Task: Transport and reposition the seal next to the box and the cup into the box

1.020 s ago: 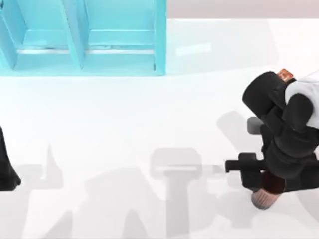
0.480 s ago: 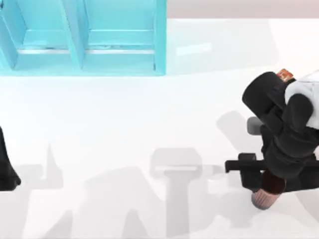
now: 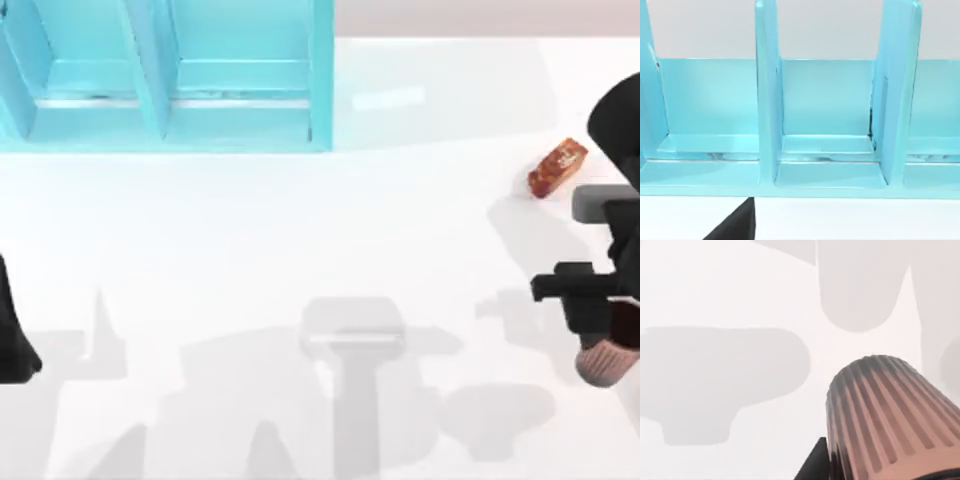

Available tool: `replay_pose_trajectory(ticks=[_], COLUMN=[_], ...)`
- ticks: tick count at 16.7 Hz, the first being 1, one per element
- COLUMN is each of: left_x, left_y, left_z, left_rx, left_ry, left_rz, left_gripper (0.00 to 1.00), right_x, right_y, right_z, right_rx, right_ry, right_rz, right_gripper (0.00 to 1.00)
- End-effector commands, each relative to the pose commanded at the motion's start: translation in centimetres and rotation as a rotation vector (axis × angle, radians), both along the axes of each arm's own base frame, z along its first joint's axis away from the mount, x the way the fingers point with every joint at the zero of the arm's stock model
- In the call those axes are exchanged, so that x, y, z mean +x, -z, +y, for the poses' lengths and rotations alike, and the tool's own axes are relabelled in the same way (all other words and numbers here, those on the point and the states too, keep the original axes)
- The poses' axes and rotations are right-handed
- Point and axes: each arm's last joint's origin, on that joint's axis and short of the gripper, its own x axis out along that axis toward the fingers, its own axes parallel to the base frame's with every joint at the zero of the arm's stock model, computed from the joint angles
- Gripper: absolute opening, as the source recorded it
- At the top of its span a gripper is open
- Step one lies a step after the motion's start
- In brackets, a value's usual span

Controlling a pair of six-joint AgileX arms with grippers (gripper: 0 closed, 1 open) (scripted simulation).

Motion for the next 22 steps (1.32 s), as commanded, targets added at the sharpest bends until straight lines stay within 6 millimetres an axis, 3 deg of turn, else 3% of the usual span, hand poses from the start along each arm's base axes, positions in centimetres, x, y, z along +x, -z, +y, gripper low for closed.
replay_pose_trajectory(ticks=[3, 5, 10, 13, 18, 22], left_x=[0.0, 0.0, 0.0, 0.0, 0.0, 0.0], left_y=[0.0, 0.0, 0.0, 0.0, 0.0, 0.0], left_z=[0.0, 0.0, 0.0, 0.0, 0.0, 0.0], left_rx=[0.0, 0.0, 0.0, 0.0, 0.0, 0.0], left_ry=[0.0, 0.0, 0.0, 0.0, 0.0, 0.0], left_rz=[0.0, 0.0, 0.0, 0.0, 0.0, 0.0], left_gripper=[1.0, 1.0, 1.0, 1.0, 1.0, 1.0], right_x=[-0.6, -1.0, -1.0, -0.7, -0.3, -1.4], right_y=[-3.3, -4.4, -4.3, -4.7, -4.6, -3.4], right_z=[-3.6, -4.7, -4.7, -6.2, -12.1, -17.6], right_rx=[0.0, 0.002, 0.001, -0.002, -0.036, -0.042], right_ry=[0.007, 0.008, 0.006, 0.002, 0.001, 0.006], right_rz=[0.002, -0.007, -0.004, -0.031, -0.036, 0.02], right_gripper=[0.0, 0.0, 0.0, 0.0, 0.0, 0.0])
